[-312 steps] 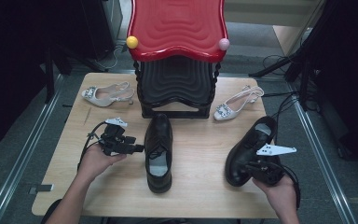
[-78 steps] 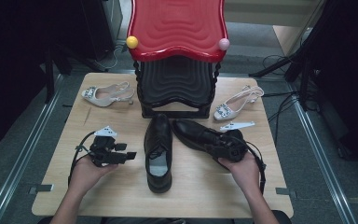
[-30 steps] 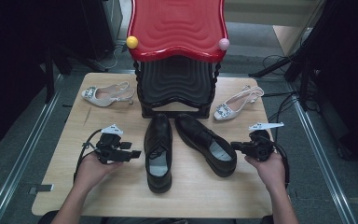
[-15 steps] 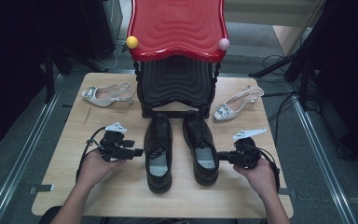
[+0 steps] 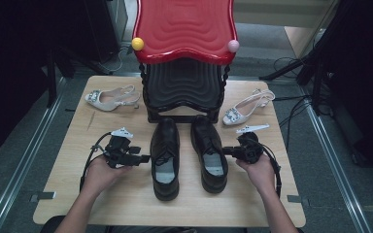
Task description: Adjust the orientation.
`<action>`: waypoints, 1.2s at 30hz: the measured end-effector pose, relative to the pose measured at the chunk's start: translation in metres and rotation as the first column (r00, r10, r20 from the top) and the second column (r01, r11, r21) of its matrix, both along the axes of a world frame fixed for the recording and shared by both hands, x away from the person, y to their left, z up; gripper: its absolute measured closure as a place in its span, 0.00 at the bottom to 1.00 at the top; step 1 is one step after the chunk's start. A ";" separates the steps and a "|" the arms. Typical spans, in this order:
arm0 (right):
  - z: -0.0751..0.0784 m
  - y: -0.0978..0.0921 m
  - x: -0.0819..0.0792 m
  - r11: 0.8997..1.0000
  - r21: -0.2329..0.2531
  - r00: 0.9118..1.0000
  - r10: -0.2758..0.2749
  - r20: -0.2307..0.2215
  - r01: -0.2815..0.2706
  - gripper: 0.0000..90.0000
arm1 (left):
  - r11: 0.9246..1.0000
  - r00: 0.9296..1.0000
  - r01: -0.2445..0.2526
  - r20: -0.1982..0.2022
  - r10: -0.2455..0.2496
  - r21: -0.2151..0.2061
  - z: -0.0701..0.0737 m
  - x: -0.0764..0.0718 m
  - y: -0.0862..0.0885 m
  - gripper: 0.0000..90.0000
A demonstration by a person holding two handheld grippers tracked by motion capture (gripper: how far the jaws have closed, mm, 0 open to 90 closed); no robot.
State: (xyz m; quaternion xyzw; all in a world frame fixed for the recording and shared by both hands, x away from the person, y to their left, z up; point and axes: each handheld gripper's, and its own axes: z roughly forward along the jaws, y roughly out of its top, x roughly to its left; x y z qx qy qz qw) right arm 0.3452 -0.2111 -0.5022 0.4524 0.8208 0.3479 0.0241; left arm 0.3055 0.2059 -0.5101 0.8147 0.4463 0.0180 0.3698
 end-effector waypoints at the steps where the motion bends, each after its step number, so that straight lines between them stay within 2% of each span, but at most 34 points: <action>1: 0.000 0.001 0.001 1.000 -0.009 1.000 0.000 -0.001 0.000 1.00 | 1.000 1.000 0.000 0.000 0.000 -0.001 0.000 0.000 0.000 0.43; 5: 0.000 0.003 0.002 1.000 -0.013 1.000 0.009 -0.005 -0.009 1.00 | 1.000 1.000 -0.009 0.003 0.009 -0.007 -0.001 -0.001 0.001 0.45; 6: 0.000 0.004 0.003 1.000 -0.016 1.000 0.010 -0.003 -0.011 1.00 | 1.000 1.000 -0.014 0.010 0.014 0.006 -0.001 -0.002 -0.001 0.50; 7: 0.000 0.004 0.003 1.000 -0.018 1.000 0.011 -0.003 -0.011 1.00 | 1.000 1.000 -0.014 0.012 0.014 0.015 -0.002 -0.002 -0.003 0.62; 10: 0.000 0.007 0.004 1.000 -0.007 1.000 0.022 -0.010 -0.022 1.00 | 0.998 1.000 -0.020 0.014 0.019 0.059 -0.004 0.000 -0.012 0.86; 12: 0.000 0.010 0.004 0.999 -0.013 0.999 0.035 -0.006 -0.035 1.00 | 0.999 1.000 -0.010 0.017 0.009 0.050 -0.004 0.001 -0.017 0.93; 15: 0.000 0.014 0.003 0.999 -0.016 0.999 0.037 -0.007 -0.037 1.00 | 0.998 1.000 -0.002 0.019 0.000 0.059 -0.004 0.001 -0.023 1.00; 19: -0.001 0.020 0.002 0.999 -0.002 0.999 0.048 -0.012 -0.048 1.00 | 1.000 1.000 -0.007 0.010 0.007 0.030 -0.005 0.001 -0.022 1.00; 23: -0.001 0.027 0.001 0.998 -0.005 0.998 0.064 -0.006 -0.064 1.00 | 1.000 1.000 -0.012 0.013 0.012 0.019 -0.006 0.001 -0.023 1.00; 28: -0.002 0.031 0.000 0.997 0.001 0.997 0.079 -0.009 -0.079 1.00 | 1.000 1.000 0.010 0.019 -0.010 0.013 -0.008 -0.002 -0.031 1.00; 34: -0.003 0.030 0.001 0.996 0.023 0.996 0.083 -0.019 -0.083 1.00 | 0.999 0.999 0.052 0.003 -0.051 -0.016 -0.010 -0.007 -0.038 1.00; 36: -0.003 0.029 0.001 0.997 0.021 0.997 0.078 -0.018 -0.077 1.00 | 0.999 0.999 0.043 0.021 -0.043 -0.004 -0.010 -0.010 -0.040 1.00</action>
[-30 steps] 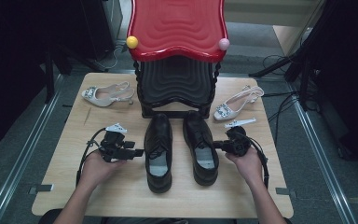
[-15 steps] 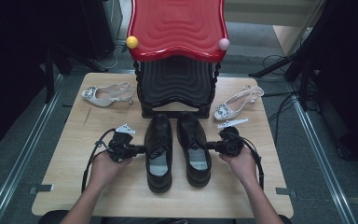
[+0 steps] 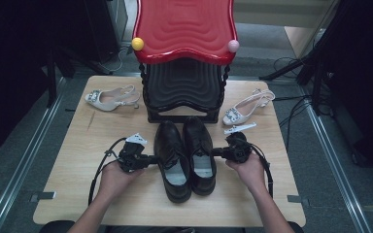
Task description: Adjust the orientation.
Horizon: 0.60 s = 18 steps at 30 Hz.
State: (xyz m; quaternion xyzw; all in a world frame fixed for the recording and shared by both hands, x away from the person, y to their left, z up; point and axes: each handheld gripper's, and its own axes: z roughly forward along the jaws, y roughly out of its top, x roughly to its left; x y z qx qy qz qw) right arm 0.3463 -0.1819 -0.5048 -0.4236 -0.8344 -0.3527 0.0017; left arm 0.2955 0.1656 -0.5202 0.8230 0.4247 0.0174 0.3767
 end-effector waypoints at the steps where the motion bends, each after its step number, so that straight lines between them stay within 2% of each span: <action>1: 0.000 -0.001 0.001 1.000 0.007 1.000 -0.002 -0.001 0.002 1.00 | 1.000 1.000 -0.013 0.001 0.013 -0.012 -0.001 -0.001 0.000 1.00; 3: 0.000 -0.001 0.001 1.000 0.013 1.000 -0.005 -0.005 0.005 1.00 | 0.999 0.999 -0.033 -0.017 0.032 -0.041 -0.003 -0.002 0.001 1.00; 5: 0.001 -0.001 0.002 1.000 0.005 1.000 -0.008 0.002 0.008 1.00 | 0.998 0.999 -0.020 -0.032 0.018 -0.064 -0.003 -0.004 0.000 1.00; 9: 0.003 -0.005 0.004 0.999 -0.007 0.999 -0.034 0.014 0.034 1.00 | 0.997 0.999 0.022 -0.032 -0.024 -0.075 -0.004 -0.012 -0.011 1.00; 11: 0.005 -0.007 0.004 0.998 -0.033 0.998 -0.049 0.043 0.050 1.00 | 0.994 0.998 0.055 -0.034 -0.058 -0.094 -0.006 -0.016 -0.017 1.00; 12: 0.006 -0.008 0.004 0.997 -0.047 0.997 -0.057 0.056 0.060 1.00 | 0.993 0.996 0.075 -0.035 -0.078 -0.086 -0.005 -0.018 -0.019 1.00; 14: 0.008 -0.013 0.004 0.997 -0.030 0.996 -0.073 0.051 0.075 0.98 | 0.994 0.996 0.082 -0.040 -0.085 -0.070 -0.001 -0.018 -0.018 0.98; 15: 0.009 -0.016 0.004 0.997 -0.005 0.996 -0.078 0.048 0.079 0.96 | 0.995 0.996 0.077 -0.043 -0.080 -0.069 0.000 -0.017 -0.017 0.93; 17: 0.013 -0.020 0.002 0.996 0.013 0.995 -0.084 0.052 0.083 0.94 | 0.994 0.997 0.060 -0.046 -0.064 -0.096 0.006 -0.016 -0.009 0.87; 18: 0.016 -0.021 0.000 0.997 0.025 0.995 -0.078 0.054 0.077 0.93 | 0.994 0.997 0.051 -0.050 -0.056 -0.096 0.009 -0.015 -0.007 0.84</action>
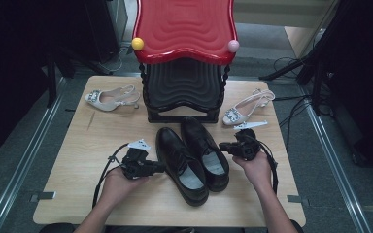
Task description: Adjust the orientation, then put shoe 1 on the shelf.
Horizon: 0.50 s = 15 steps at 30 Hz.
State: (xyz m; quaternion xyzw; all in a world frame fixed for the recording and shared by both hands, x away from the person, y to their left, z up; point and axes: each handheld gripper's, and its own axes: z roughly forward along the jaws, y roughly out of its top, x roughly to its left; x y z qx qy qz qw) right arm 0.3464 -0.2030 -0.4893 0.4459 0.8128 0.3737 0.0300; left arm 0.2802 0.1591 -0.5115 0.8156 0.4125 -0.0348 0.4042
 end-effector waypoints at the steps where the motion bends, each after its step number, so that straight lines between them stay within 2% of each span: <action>1: 0.003 -0.001 -0.002 1.000 0.008 1.000 0.000 0.004 0.000 0.92 | 1.000 1.000 -0.005 0.003 0.005 0.002 0.001 0.000 0.002 0.80; 2: 0.005 -0.002 -0.004 1.000 0.010 1.000 -0.001 0.008 0.001 0.92 | 1.000 1.000 0.000 0.000 0.000 -0.003 0.002 0.000 0.005 0.75; 3: 0.009 -0.002 -0.007 1.000 0.004 1.000 0.003 0.020 -0.003 0.90 | 1.000 1.000 -0.005 0.000 0.005 0.009 0.001 0.001 0.007 0.67; 5: 0.016 -0.003 -0.011 1.000 0.006 0.999 0.007 0.041 -0.007 0.88 | 1.000 1.000 -0.004 0.000 0.004 0.019 0.000 0.002 0.009 0.63; 9: 0.026 -0.003 -0.018 1.000 0.019 0.998 0.022 0.054 -0.023 0.85 | 0.999 1.000 -0.010 -0.003 0.010 0.046 0.001 0.003 0.014 0.52; 15: 0.037 0.001 -0.028 0.998 0.040 0.997 0.048 0.063 -0.051 0.79 | 0.998 0.999 -0.032 0.020 0.031 0.046 0.005 0.003 0.023 0.45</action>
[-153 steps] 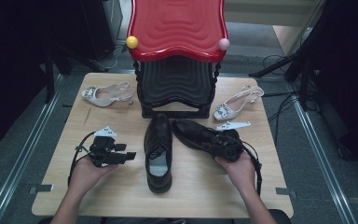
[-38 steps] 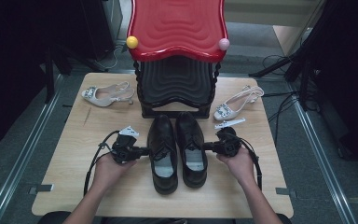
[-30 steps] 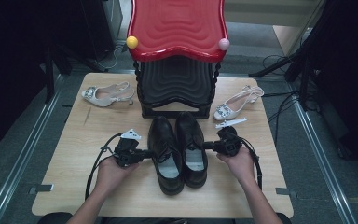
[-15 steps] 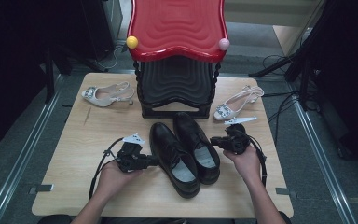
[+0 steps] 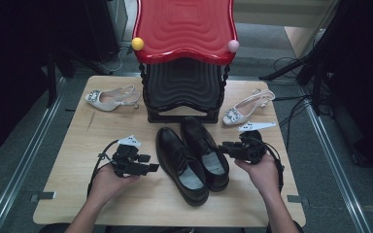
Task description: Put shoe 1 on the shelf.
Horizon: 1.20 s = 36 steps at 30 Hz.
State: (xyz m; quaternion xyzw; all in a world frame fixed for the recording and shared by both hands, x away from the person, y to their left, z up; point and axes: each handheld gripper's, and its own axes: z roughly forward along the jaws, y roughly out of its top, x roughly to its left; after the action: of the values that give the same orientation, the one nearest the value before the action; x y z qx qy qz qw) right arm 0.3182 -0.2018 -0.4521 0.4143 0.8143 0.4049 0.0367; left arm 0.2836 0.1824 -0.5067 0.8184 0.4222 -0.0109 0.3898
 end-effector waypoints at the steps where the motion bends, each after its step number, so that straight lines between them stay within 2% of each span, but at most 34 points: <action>1: 0.003 0.002 -0.002 1.000 -0.001 1.000 0.006 0.005 -0.006 0.79 | 1.000 1.000 -0.004 -0.002 0.004 -0.002 0.000 0.000 0.001 0.44; 4: 0.007 0.010 -0.009 0.999 -0.007 1.000 0.031 -0.002 -0.031 0.76 | 1.000 1.000 -0.011 0.006 0.011 0.007 0.001 0.000 0.004 0.43; 9: 0.007 0.025 -0.019 0.996 -0.021 0.996 0.085 -0.006 -0.085 0.74 | 0.999 0.999 -0.032 0.006 0.032 -0.007 0.003 0.002 0.008 0.43; 15: 0.005 0.040 -0.027 0.990 -0.036 0.989 0.137 -0.057 -0.139 0.69 | 0.999 0.999 -0.035 0.014 0.035 0.004 0.004 0.005 0.008 0.43; 17: 0.003 0.044 -0.029 0.988 -0.039 0.987 0.146 -0.062 -0.148 0.68 | 0.999 0.999 -0.036 0.014 0.036 0.008 0.005 0.005 0.008 0.43; 23: -0.006 0.059 -0.032 0.979 -0.076 0.978 0.181 -0.098 -0.189 0.65 | 0.999 0.999 -0.036 0.022 0.036 0.012 0.009 0.008 0.009 0.43; 29: -0.011 0.067 -0.028 0.978 -0.105 0.981 0.175 -0.083 -0.183 0.64 | 0.999 0.999 -0.025 0.029 0.024 0.032 0.011 0.014 0.006 0.42; 30: -0.012 0.068 -0.027 0.977 -0.109 0.980 0.174 -0.093 -0.184 0.64 | 0.999 0.999 -0.020 0.029 0.019 0.039 0.011 0.015 0.006 0.43; 33: -0.015 0.073 -0.023 0.974 -0.126 0.978 0.173 -0.118 -0.188 0.66 | 0.999 0.999 -0.033 0.034 0.032 0.016 0.011 0.018 0.008 0.43; 34: -0.016 0.075 -0.021 0.975 -0.132 0.978 0.163 -0.130 -0.180 0.66 | 0.999 0.999 -0.028 0.029 0.027 0.031 0.011 0.020 0.008 0.43; 36: -0.015 0.080 -0.018 0.974 -0.153 0.979 0.149 -0.140 -0.170 0.66 | 0.999 0.999 -0.026 0.030 0.025 0.029 0.012 0.022 0.008 0.43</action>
State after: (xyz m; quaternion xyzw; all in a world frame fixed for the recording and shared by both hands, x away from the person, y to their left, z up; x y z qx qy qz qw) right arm 0.3004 -0.1219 -0.4674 0.3681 0.8762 0.3109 -0.0141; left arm 0.3055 0.1907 -0.4947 0.8187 0.4267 0.0121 0.3841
